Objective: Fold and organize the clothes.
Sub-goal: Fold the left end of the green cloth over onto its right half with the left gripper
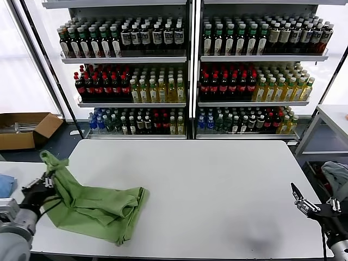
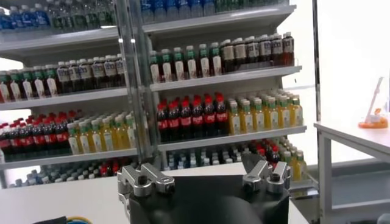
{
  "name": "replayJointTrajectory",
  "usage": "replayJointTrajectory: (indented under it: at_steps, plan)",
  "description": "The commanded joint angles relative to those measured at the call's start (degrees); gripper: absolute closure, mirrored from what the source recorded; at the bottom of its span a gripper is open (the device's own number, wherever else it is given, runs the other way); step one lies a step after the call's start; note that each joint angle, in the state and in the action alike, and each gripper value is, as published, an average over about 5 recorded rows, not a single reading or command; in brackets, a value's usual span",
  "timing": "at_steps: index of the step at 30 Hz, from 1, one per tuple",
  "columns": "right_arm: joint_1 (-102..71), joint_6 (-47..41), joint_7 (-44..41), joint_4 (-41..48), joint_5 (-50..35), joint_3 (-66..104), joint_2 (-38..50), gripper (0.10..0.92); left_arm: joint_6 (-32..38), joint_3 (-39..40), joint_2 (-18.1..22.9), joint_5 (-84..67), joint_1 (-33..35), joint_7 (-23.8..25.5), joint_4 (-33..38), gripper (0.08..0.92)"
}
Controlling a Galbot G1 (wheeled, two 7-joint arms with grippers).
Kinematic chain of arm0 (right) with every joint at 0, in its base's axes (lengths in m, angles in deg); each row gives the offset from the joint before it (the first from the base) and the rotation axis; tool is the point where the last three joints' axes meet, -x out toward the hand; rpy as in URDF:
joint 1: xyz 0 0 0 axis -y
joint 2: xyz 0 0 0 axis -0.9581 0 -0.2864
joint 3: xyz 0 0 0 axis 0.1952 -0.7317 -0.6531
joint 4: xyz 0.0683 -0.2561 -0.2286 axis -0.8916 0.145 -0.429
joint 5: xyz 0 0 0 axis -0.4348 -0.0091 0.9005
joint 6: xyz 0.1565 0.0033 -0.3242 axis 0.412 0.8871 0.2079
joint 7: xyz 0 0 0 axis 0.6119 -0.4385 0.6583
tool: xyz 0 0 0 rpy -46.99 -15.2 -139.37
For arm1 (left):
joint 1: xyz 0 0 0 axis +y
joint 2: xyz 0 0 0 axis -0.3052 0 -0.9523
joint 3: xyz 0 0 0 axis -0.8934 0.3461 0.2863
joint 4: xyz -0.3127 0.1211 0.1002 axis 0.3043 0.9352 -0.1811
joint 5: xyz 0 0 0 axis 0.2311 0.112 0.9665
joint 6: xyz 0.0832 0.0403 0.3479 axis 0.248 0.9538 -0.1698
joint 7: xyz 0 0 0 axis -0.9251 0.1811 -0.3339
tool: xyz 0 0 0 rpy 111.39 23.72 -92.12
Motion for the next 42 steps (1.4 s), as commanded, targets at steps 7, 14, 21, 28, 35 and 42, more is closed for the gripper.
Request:
replayJointTrajectory:
  at_steps: [7, 14, 21, 28, 35, 42]
  plan:
    - [-0.3, -0.2, 0.0, 0.0, 0.2, -0.1, -0.4, 0.203, -0.1, 21.1, 13.2, 12.0, -0.6, 3.2, -1.3, 0.901]
    - [0.0, -0.3, 0.0, 0.5, 0.5, -0.2, -0.5, 0.203, -0.7, 25.3, 15.5, 14.4, -1.0, 5.8, -2.9, 0.901]
    - [0.4, -0.5, -0.1, 0.4, 0.7, -0.5, -0.8, 0.203, -0.9, 28.0, 15.7, 17.8, 1.0, 8.6, -3.0, 0.866]
    - [0.2, -0.5, -0.2, 0.1, 0.7, -0.2, -1.0, 0.203, -1.0, 27.4, 15.7, 18.8, 1.7, 9.0, -1.8, 0.671]
    - [0.1, -0.4, -0.2, 0.1, 0.5, 0.4, -1.0, 0.203, -2.3, 19.4, 12.7, 13.3, 3.2, 8.8, 7.1, 0.472]
    - [0.4, -0.3, -0.1, 0.3, 0.5, -0.1, -1.3, 0.203, -6.6, -0.5, 4.9, 0.6, 1.1, 8.3, 6.5, 0.273]
